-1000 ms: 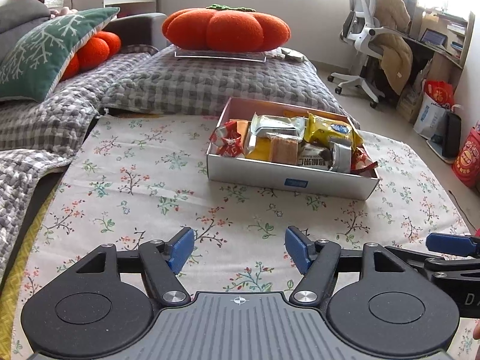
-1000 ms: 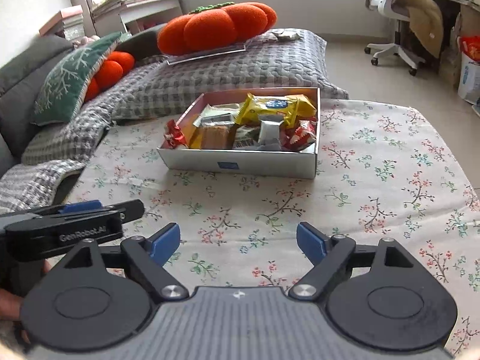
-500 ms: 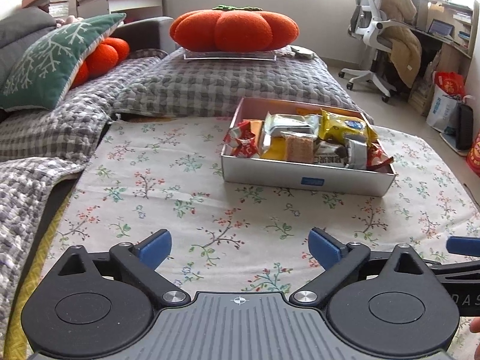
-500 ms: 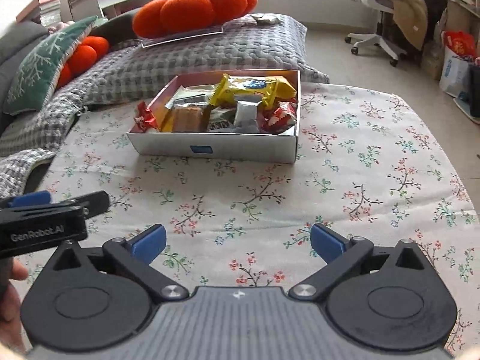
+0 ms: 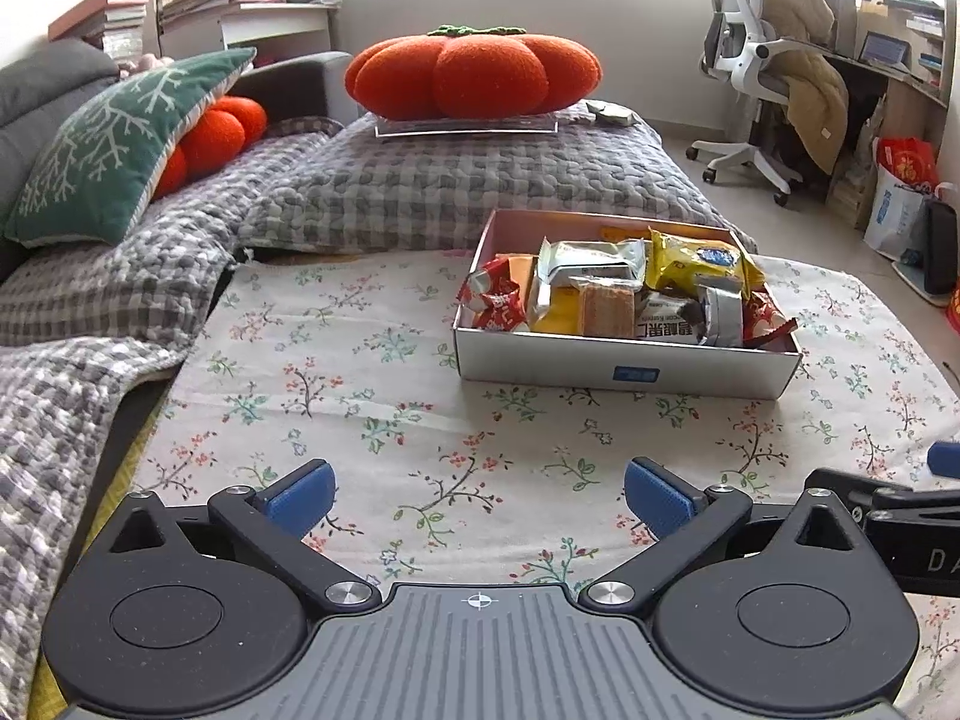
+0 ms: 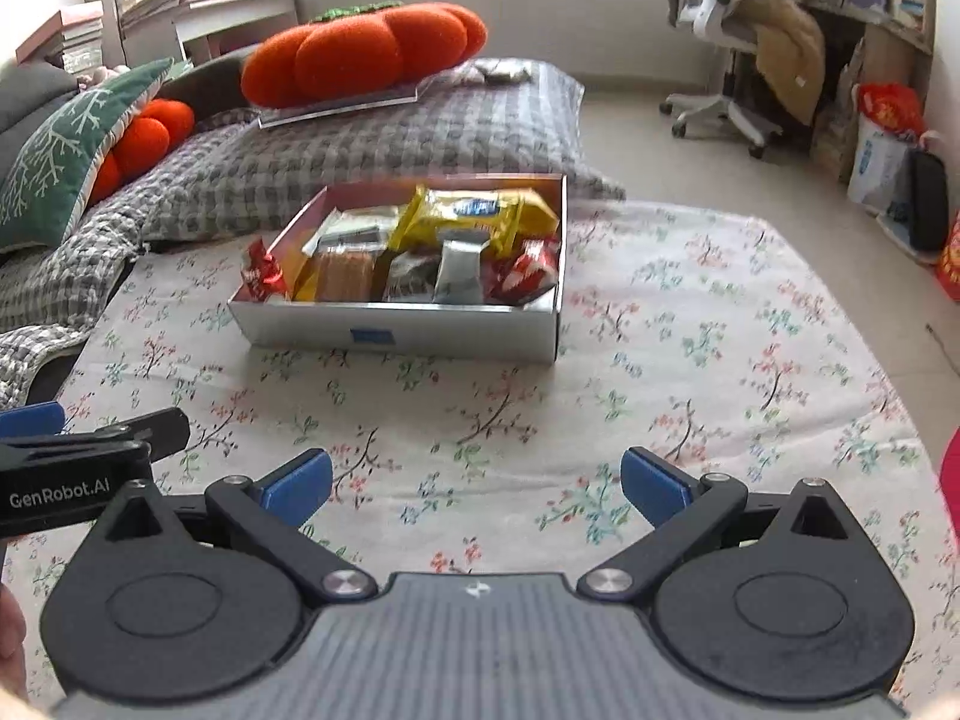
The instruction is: Organize snacks
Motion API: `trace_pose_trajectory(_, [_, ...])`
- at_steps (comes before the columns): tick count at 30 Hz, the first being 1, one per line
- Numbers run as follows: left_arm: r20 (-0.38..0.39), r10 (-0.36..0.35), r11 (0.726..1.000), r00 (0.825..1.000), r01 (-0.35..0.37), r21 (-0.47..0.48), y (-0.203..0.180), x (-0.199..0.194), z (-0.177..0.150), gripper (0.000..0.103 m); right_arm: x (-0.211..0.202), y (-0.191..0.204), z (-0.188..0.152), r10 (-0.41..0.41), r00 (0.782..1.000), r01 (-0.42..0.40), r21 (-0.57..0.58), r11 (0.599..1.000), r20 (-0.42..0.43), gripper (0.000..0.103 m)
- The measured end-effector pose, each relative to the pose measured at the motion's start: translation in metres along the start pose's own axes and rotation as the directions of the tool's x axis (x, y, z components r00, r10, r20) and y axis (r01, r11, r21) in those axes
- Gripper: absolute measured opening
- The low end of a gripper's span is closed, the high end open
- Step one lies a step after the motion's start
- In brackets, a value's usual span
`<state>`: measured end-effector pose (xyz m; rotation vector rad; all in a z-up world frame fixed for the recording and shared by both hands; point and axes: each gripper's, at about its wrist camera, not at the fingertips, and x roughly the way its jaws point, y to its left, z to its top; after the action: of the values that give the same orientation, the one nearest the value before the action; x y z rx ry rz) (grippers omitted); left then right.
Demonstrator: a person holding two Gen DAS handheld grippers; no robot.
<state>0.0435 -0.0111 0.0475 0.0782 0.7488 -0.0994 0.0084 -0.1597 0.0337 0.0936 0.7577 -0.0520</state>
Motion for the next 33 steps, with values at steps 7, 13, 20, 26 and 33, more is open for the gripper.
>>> trace_pose_trajectory(7, [-0.004, 0.009, 1.000, 1.000, -0.009, -0.013, 0.0013, 0.0002, 0.0007, 0.103, -0.0003, 0.0043, 0.0011, -0.009, 1.000, 0.009, -0.035, 0.999, 0.012, 0.102])
trace_pose_trajectory(13, [0.004, 0.001, 1.000, 1.000, -0.001, -0.016, 0.0010, -0.0014, 0.0008, 0.103, 0.0009, 0.0052, 0.0011, -0.004, 1.000, 0.005, -0.040, 0.999, 0.009, 0.103])
trace_pose_trajectory(20, [0.003, -0.025, 0.999, 1.000, 0.025, -0.027, 0.0018, -0.0013, 0.0008, 0.103, 0.0006, 0.0070, 0.0005, 0.001, 1.000, 0.000, -0.045, 0.999, 0.010, 0.102])
trace_pose_trajectory(26, [0.009, -0.025, 0.999, 1.000, 0.025, -0.030, 0.0018, -0.0019, 0.0006, 0.103, 0.0006, 0.0070, 0.0004, 0.006, 1.000, -0.006, -0.042, 0.999, 0.007, 0.103])
trace_pose_trajectory(33, [0.012, -0.022, 0.999, 1.000, 0.022, -0.028, 0.0017, -0.0027, 0.0008, 0.103, 0.0009, 0.0073, 0.0004, 0.007, 1.000, -0.007, -0.041, 0.999, 0.007, 0.103])
